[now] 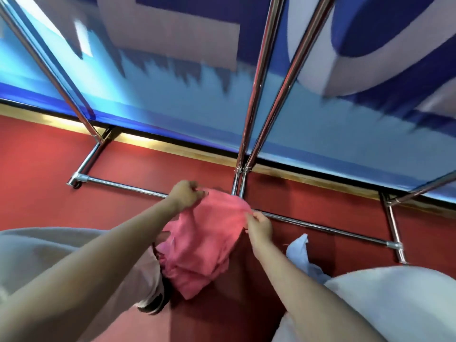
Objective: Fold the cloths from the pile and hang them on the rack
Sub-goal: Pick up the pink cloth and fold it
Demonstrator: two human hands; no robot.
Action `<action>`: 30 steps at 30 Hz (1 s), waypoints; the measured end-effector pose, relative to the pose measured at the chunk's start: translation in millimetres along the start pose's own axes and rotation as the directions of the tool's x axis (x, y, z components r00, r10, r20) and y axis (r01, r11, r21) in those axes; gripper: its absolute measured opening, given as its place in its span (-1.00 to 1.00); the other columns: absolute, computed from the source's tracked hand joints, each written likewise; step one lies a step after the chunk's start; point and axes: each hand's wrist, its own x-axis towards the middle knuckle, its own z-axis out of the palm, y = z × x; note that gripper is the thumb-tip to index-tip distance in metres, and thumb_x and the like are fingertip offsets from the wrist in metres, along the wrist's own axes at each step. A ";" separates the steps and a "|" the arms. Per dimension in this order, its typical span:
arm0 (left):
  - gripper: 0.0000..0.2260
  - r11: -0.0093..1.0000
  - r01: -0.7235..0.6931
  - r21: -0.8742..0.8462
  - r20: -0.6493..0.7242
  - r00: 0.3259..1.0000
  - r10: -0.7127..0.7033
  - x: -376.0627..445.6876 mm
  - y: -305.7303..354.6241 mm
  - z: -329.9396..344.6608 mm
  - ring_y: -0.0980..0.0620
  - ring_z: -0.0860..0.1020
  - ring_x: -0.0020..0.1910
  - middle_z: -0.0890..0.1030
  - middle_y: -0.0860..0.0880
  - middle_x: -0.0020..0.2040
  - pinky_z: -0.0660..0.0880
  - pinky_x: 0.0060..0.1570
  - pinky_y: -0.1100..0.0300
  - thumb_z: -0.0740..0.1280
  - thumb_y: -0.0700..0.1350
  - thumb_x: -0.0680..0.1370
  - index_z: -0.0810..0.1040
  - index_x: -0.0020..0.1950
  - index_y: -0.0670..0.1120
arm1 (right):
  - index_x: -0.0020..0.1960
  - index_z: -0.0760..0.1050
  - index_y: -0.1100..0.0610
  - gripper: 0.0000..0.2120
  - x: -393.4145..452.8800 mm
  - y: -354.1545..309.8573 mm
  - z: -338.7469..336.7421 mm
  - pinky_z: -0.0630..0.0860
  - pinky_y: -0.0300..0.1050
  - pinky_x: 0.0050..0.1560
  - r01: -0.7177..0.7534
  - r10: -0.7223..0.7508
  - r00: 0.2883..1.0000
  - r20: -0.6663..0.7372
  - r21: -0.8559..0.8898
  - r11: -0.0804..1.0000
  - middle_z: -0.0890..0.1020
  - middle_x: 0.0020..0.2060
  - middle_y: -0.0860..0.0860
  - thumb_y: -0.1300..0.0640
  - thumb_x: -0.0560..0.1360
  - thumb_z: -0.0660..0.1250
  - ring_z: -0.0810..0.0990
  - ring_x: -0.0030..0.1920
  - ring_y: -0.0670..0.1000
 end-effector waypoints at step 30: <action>-0.72 0.894 -0.419 -0.162 0.044 0.902 0.430 -251.8 77.2 0.1 0.07 0.51 -0.31 0.60 -0.06 -0.29 0.52 -0.22 0.07 0.30 -0.03 0.60 0.65 -0.11 -0.21 | -0.16 0.53 0.09 -0.83 -215.3 -68.1 -104.4 0.44 -0.27 -0.16 0.508 -0.547 0.834 0.077 0.281 0.814 0.59 -0.26 0.01 0.29 0.55 0.27 0.53 -0.21 -0.11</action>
